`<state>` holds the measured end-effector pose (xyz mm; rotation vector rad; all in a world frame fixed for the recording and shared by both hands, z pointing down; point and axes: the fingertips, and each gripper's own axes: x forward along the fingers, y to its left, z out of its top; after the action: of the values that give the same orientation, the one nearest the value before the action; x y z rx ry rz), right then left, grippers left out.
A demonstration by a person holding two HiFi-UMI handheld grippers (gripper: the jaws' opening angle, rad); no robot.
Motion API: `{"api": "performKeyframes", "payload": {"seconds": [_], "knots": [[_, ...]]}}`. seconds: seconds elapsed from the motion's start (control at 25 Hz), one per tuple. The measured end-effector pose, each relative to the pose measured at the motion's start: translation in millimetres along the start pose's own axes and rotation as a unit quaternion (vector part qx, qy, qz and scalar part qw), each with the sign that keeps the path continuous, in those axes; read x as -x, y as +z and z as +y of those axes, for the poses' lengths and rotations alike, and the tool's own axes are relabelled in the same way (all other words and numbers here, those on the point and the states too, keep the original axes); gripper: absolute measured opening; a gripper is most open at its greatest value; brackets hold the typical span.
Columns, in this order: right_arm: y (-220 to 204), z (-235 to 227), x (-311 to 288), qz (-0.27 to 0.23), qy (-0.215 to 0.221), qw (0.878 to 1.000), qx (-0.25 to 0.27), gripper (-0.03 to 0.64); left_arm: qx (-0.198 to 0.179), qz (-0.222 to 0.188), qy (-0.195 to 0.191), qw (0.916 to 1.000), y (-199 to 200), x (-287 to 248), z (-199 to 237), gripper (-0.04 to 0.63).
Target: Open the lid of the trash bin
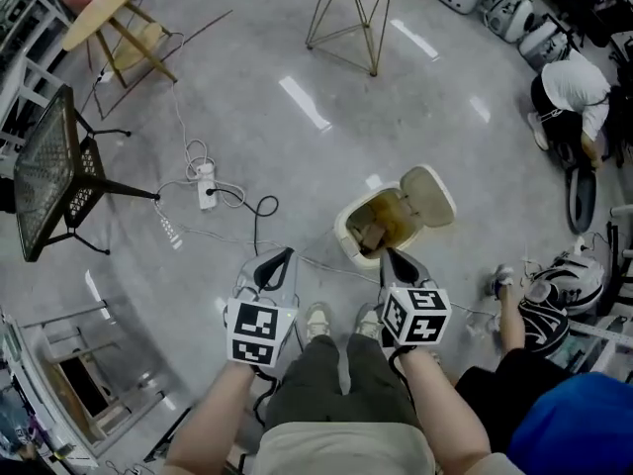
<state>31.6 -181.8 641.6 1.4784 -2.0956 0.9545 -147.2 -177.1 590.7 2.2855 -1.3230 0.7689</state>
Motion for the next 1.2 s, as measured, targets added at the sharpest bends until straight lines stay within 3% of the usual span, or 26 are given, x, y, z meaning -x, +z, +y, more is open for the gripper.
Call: {"api": "performKeyframes", "payload": {"seconds": [0.4, 0.76, 1.08, 1.2], "knots": [[108, 52, 149, -0.109, 0.034, 0.992, 0.046, 0.003, -0.055, -0.074, -0.014, 0.9957, 117, 98, -39, 0.002], [178, 91, 258, -0.199, 0.055, 0.973, 0.100, 0.003, -0.120, -0.144, -0.024, 0.9821, 190, 176, -79, 0.002], [208, 108, 333, -0.244, 0.070, 0.957, 0.142, 0.003, -0.149, -0.205, -0.022, 0.9671, 239, 226, -106, 0.002], [215, 112, 355, -0.245, 0.067, 0.952, 0.171, 0.003, -0.126, -0.234, -0.024, 0.9638, 255, 248, -115, 0.002]]}}
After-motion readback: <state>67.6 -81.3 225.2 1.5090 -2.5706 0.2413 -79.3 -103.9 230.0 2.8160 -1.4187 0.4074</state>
